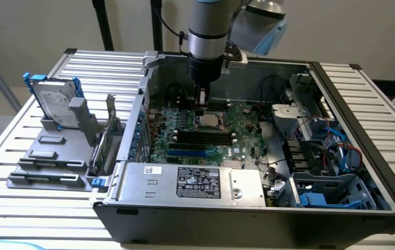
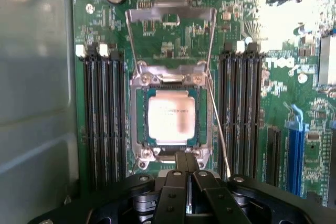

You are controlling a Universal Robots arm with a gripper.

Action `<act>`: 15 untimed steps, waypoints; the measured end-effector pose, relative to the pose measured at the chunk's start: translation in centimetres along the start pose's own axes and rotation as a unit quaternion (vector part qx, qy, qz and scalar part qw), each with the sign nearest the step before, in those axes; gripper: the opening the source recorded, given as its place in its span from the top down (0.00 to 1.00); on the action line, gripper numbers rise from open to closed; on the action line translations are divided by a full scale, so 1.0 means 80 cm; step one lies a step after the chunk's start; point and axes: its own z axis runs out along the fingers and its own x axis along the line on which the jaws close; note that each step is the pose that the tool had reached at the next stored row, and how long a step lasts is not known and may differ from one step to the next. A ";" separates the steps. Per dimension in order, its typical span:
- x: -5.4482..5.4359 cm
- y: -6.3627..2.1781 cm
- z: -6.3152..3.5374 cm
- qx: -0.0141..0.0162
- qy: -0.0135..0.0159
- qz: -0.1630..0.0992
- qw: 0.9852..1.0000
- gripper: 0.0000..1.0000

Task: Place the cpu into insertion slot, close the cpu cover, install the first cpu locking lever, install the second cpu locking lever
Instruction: 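Close the cpu cover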

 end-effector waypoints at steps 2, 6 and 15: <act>0.000 0.012 -0.003 0.002 0.000 0.000 1.000 0.89; 0.001 0.034 -0.014 0.005 0.000 0.000 1.000 0.89; 0.003 0.085 -0.047 0.011 0.002 0.000 1.000 0.89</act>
